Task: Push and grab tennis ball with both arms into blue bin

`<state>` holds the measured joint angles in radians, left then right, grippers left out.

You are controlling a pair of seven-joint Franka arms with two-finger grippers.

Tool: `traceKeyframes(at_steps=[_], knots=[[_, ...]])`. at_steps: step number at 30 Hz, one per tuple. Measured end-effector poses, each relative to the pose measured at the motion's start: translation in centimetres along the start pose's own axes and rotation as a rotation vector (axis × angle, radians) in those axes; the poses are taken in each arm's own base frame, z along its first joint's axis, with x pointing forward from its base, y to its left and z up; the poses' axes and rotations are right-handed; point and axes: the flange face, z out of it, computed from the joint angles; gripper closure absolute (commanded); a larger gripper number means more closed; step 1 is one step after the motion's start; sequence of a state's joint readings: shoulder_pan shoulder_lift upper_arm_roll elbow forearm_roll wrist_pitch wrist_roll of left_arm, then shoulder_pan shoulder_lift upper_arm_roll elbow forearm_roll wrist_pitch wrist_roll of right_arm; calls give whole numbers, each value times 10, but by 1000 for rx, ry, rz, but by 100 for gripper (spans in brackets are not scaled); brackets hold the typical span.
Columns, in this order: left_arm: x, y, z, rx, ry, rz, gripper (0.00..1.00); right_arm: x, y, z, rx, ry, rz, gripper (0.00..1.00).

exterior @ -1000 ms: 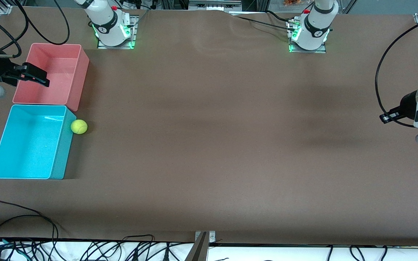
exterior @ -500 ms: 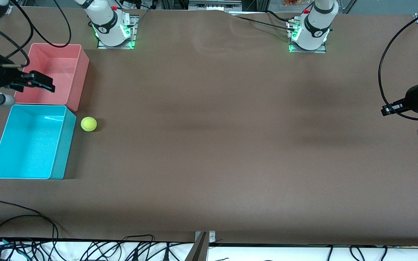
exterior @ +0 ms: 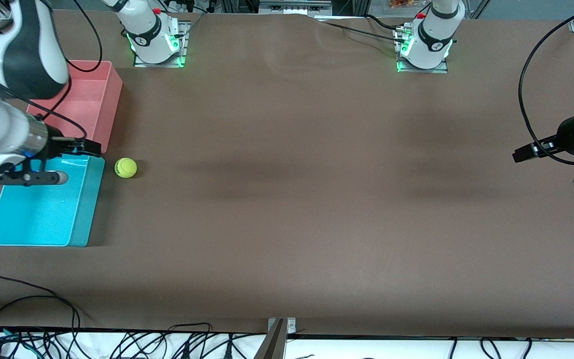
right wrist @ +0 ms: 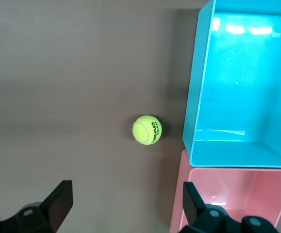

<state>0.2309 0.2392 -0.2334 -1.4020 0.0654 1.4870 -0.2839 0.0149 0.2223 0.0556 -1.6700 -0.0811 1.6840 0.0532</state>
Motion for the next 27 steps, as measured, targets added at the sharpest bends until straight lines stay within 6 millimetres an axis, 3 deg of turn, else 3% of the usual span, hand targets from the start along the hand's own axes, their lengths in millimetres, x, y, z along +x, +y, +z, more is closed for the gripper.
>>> traceKeyframes(at_steps=[11, 19, 27], knots=[[-2, 5, -16, -11, 34, 12, 0, -4, -5, 68, -17, -32, -17, 0], [-3, 10, -18, -13, 42, 30, 0, -18, -4, 143, -16, -33, -24, 0], [-3, 20, -23, -22, 72, 65, 0, -31, 23, 195, -31, 25, -85, 0]])
